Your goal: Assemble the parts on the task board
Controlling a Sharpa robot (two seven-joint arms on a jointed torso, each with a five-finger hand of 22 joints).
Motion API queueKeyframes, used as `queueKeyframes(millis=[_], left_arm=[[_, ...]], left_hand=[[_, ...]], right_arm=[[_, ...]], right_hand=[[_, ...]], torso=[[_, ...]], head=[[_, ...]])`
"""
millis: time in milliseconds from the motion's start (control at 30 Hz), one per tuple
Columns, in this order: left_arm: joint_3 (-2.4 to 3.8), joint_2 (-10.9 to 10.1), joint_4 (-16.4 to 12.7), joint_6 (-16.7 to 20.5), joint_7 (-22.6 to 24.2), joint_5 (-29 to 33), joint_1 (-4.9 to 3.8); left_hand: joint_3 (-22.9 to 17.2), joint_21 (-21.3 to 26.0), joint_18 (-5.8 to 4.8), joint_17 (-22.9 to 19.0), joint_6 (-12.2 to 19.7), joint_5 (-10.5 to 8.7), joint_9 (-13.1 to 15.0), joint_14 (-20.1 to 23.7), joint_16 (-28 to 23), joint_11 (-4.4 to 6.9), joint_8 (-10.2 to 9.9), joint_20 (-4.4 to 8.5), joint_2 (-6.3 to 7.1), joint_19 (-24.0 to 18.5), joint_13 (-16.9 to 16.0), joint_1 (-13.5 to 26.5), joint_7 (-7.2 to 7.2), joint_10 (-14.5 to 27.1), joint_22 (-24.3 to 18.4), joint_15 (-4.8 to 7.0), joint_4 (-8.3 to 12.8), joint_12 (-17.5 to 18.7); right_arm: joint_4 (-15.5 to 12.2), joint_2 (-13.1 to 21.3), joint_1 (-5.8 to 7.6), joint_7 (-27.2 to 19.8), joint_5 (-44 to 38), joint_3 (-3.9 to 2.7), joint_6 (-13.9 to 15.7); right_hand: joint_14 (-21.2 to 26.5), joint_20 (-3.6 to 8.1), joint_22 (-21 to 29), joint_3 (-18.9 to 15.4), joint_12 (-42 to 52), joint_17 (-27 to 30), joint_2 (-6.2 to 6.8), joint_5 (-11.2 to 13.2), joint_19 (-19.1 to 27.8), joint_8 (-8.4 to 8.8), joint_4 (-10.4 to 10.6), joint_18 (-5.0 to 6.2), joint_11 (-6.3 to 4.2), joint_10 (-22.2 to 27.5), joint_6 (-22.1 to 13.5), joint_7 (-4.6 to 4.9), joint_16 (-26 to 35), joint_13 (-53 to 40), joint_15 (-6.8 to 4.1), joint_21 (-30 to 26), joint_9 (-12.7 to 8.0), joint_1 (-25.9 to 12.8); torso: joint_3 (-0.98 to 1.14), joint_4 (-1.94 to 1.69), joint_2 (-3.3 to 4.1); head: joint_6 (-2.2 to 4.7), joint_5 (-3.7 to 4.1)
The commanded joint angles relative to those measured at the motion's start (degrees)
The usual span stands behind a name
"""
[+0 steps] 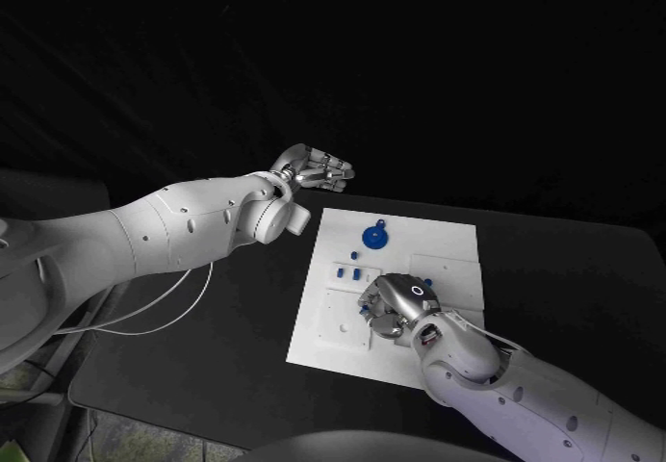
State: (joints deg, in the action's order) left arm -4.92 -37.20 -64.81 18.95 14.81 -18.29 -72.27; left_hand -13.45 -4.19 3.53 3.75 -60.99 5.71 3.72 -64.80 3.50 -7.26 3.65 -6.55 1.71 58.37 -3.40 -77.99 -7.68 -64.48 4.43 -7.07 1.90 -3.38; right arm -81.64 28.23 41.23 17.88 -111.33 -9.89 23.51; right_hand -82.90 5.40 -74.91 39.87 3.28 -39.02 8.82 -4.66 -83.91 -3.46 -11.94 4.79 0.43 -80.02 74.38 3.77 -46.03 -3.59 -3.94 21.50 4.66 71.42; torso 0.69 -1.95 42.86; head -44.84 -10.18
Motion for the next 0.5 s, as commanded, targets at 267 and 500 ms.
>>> queueKeyframes(millis=[267,500], left_arm=[[0.02,0.2,0.0,-0.7,0.3,-0.4,-0.03],[0.02,0.2,0.0,-0.8,0.2,-0.4,-0.03]], left_hand=[[0.3,-0.1,-0.73,0.0,0.2,-0.11,-0.1,0.0,0.0,-0.19,0.0,0.03,0.11,-0.3,0.0,0.0,-0.04,0.4,-0.1,-0.24,-0.1,0.0],[0.3,-0.1,-0.73,0.0,0.2,-0.11,-0.1,0.0,0.0,-0.19,0.0,0.03,0.11,-0.3,0.0,0.0,-0.04,0.4,-0.1,-0.24,-0.1,0.0]], right_arm=[[0.6,-0.4,-0.08,0.3,-0.1,0.85,-2.8],[1.0,-0.7,-0.07,-0.2,0.6,1.47,-3.2]], right_hand=[[0.4,-0.01,-1.5,-0.9,0.1,0.7,0.06,-2.6,-1.1,-0.12,0.2,1.13,0.72,1.5,-1.1,0.62,0.5,0.0,-0.08,-2.9,-0.5,0.5],[0.6,-0.78,-0.8,-4.8,0.1,1.0,0.95,-5.8,-1.1,-0.15,1.0,1.69,1.59,4.6,-3.9,1.22,0.5,0.1,0.61,-5.3,-0.8,0.3]], torso=[[-0.02,0.00,0.02],[0.00,-0.03,0.04]], head=[[0.02,0.16],[-0.22,0.08]])
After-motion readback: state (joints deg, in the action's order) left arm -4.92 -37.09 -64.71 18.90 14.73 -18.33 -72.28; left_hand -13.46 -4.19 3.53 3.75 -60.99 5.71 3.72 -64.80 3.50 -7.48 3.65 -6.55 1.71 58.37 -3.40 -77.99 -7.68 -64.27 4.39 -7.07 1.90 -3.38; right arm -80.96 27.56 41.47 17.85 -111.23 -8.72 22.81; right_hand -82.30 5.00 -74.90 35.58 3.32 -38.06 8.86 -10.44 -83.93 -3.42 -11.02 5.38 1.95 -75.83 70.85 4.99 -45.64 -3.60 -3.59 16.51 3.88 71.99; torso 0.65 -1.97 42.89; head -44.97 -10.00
